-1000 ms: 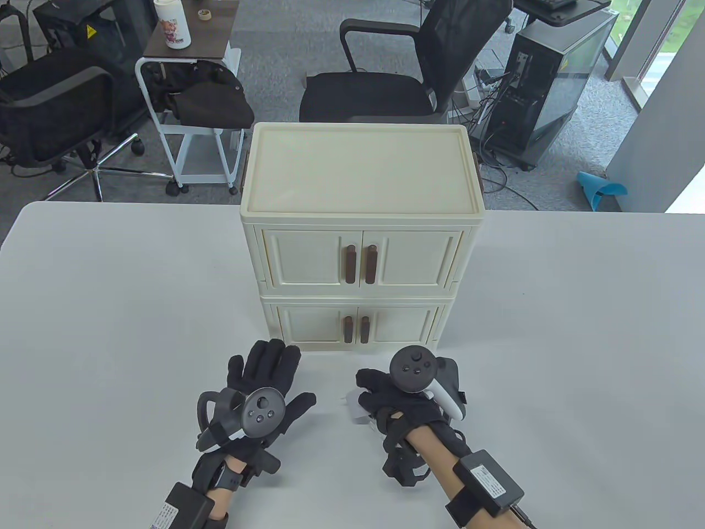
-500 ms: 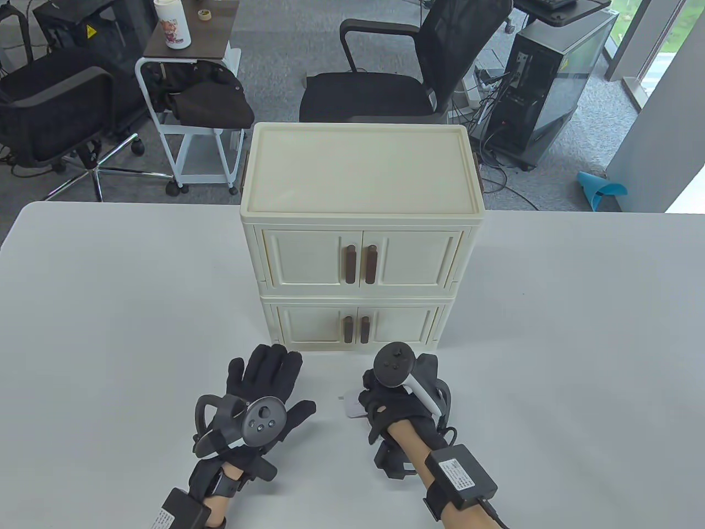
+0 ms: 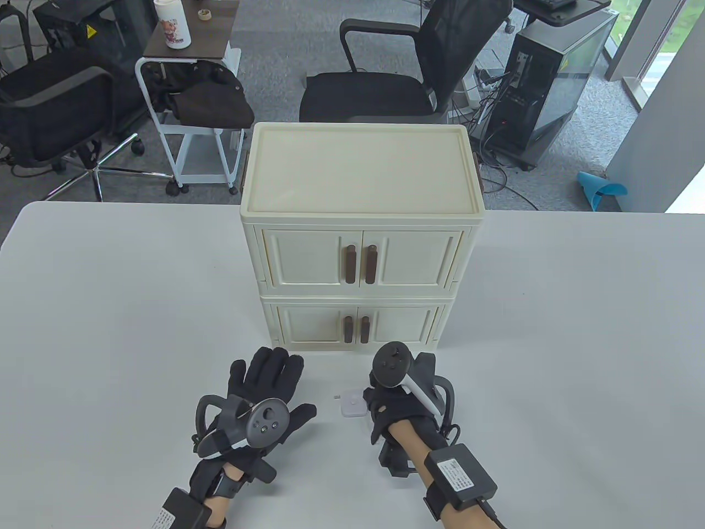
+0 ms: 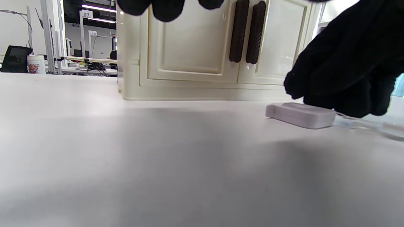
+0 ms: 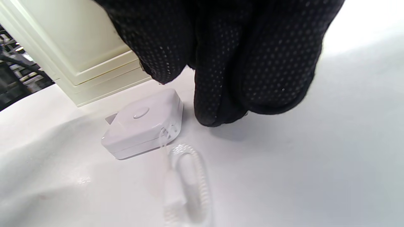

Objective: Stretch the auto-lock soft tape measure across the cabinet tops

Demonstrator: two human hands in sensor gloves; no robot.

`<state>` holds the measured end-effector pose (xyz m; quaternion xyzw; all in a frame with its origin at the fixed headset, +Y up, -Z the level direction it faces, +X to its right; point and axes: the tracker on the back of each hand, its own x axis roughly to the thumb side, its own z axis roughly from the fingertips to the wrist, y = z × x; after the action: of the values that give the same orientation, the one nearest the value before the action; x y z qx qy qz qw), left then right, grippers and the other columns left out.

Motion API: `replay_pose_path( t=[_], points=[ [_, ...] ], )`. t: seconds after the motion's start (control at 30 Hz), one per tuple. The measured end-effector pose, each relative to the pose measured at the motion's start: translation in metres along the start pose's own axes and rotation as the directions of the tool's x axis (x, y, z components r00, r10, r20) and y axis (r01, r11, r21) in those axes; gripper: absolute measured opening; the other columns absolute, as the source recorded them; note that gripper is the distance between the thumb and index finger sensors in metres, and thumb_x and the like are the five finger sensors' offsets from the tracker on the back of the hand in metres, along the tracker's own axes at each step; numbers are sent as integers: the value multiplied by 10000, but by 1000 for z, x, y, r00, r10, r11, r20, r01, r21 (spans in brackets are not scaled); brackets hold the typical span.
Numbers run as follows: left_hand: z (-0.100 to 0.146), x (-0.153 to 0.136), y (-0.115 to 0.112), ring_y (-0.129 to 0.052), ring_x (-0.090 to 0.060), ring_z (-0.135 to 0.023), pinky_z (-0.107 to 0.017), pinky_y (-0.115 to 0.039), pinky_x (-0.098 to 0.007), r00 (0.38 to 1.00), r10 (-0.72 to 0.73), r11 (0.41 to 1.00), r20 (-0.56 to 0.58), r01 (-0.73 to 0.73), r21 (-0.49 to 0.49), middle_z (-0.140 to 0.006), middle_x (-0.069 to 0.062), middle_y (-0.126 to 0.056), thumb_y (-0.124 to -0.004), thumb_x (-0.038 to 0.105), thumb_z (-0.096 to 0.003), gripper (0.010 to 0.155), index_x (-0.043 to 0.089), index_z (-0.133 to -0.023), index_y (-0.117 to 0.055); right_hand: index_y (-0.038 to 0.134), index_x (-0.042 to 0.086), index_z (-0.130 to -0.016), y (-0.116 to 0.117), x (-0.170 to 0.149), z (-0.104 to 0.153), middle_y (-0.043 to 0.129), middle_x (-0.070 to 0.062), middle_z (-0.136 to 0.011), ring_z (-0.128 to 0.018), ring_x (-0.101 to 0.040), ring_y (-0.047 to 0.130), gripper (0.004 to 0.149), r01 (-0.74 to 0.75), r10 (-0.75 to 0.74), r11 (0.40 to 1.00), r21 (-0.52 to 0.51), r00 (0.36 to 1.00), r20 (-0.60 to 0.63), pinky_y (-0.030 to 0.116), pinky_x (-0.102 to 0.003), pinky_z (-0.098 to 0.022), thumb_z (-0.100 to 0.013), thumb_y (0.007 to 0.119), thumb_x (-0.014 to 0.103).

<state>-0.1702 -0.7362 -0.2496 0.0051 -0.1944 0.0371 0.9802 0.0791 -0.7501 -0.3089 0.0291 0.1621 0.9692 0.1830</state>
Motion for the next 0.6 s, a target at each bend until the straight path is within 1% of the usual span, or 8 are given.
replay_pose_path(
  t=[0.17,0.2,0.3,0.33,0.43,0.47,0.5,0.6],
  points=[
    [-2,4,-4,-428,-485,-1171,-745,-404,-759,1000,-28,999,-4,27,-23,-1266,-203,-423,-526,745,-550,893,181,-1211,-319,647,65,-1032,-11,-15,15,776,-268,-959,-723,-425,942,556,20,-9,997,-74,989,147,828,-553,-500,-563,833,297],
    [-2,5,-4,-426,-488,-1172,-738,-397,-768,999,-42,999,-18,41,-30,-1265,-207,-424,-522,749,-550,898,179,-1212,-317,634,77,-1042,-12,-18,18,728,-278,-998,-784,-472,882,560,27,-9,996,-83,978,210,780,-591,-537,-568,821,311],
    [-2,8,-5,-399,-495,-1174,-732,-386,-778,998,-60,998,-19,59,-37,-1268,-217,-397,-516,761,-546,916,175,-1215,-296,603,97,-1069,-11,-26,25,605,-297,-1087,-925,-560,690,593,20,17,992,-122,955,295,623,-692,-612,-572,821,336],
    [-2,8,-6,-387,-496,-1176,-730,-382,-781,998,-61,997,-16,61,-40,-1269,-220,-386,-511,765,-545,921,175,-1216,-286,574,116,-1087,-10,-28,27,548,-291,-1121,-971,-574,600,620,-3,43,992,-130,949,312,557,-716,-636,-575,815,370],
    [-3,11,-7,-361,-500,-1177,-731,-366,-783,997,-73,996,-12,72,-47,-1271,-225,-362,-506,772,-542,936,170,-1217,-264,523,146,-1115,-7,-33,29,451,-269,-1175,-1038,-583,442,682,-58,119,981,-185,933,340,430,-760,-661,-565,815,424],
    [-3,12,-8,-352,-500,-1178,-732,-361,-783,997,-79,996,-11,78,-49,-1272,-225,-354,-505,774,-540,940,171,-1217,-259,514,151,-1121,-6,-35,29,428,-264,-1186,-1052,-578,404,700,-60,126,979,-194,929,347,403,-770,-661,-561,813,447],
    [-4,12,-9,-342,-500,-1178,-733,-353,-782,997,-82,995,-11,81,-53,-1285,-233,-285,-503,775,-541,942,170,-1217,-252,502,156,-1126,-6,-36,29,417,-261,-1190,-1058,-575,385,708,-57,123,979,-194,930,347,385,-774,-663,-563,807,458],
    [-5,14,-11,-330,-503,-1180,-734,-346,-783,996,-87,994,-9,86,-63,-1285,-237,-273,-497,780,-538,950,170,-1218,-238,481,165,-1134,-3,-40,30,381,-258,-1203,-1071,-568,335,728,-16,97,976,-215,924,369,349,-787,-663,-561,800,480]
  ],
)
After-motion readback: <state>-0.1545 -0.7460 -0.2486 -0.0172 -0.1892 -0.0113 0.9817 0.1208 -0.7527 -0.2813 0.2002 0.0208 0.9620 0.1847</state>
